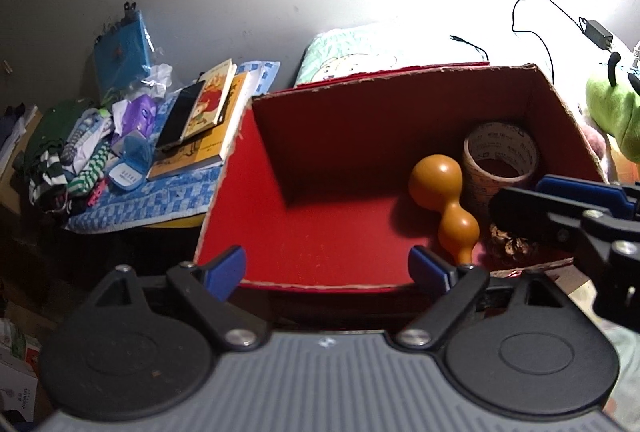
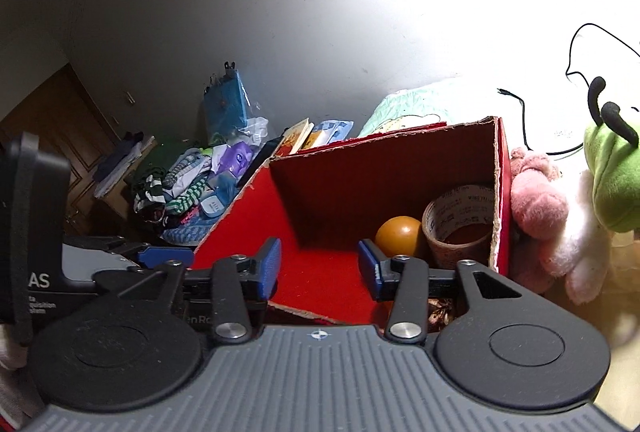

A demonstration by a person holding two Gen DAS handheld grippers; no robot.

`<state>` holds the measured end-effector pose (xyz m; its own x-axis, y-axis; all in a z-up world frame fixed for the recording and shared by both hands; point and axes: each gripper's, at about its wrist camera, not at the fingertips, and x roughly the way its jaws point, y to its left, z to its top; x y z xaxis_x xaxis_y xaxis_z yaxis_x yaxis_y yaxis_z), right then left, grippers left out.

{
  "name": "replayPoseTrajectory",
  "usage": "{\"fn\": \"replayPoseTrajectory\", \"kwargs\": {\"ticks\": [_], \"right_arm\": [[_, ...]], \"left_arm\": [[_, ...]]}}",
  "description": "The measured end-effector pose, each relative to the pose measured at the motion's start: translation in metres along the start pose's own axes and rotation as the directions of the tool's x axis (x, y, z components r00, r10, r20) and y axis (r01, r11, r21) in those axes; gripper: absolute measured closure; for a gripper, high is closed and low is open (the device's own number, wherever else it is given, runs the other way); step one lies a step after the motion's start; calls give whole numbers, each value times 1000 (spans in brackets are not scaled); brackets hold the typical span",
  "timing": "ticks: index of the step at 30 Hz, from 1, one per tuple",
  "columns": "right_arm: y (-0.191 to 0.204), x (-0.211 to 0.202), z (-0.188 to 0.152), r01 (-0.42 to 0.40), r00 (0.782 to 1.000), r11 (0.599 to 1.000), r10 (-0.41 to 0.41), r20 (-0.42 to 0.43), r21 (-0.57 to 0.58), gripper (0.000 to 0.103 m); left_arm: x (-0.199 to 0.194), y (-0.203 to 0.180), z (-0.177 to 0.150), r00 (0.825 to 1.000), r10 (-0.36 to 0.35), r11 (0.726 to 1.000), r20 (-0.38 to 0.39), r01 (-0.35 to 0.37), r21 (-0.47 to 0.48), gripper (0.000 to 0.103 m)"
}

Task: Organize objects
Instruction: 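Withdraw the right gripper from the box toward the beige strap, then close the right gripper on the beige strap with red ribbon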

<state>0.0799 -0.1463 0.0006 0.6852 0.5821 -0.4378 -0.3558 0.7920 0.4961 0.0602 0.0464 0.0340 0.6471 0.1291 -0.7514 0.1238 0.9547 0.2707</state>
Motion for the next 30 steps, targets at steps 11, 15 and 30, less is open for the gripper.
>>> {"fn": "replayPoseTrajectory", "kwargs": {"ticks": [11, 15, 30], "right_arm": [[-3, -23, -21, -27, 999, 1000, 27, -42, 0, 53], [-2, -27, -27, -35, 999, 999, 35, -33, -4, 53], [-4, -17, -58, -2, 985, 996, 17, -169, 87, 53]], "left_arm": [[-24, 4, -19, 1000, 22, 1000, -1, -22, -15, 12], [-22, 3, -28, 999, 22, 1000, -31, -22, -12, 12], [-4, 0, -55, 991, -33, 999, -129, 34, 2, 12]]}}
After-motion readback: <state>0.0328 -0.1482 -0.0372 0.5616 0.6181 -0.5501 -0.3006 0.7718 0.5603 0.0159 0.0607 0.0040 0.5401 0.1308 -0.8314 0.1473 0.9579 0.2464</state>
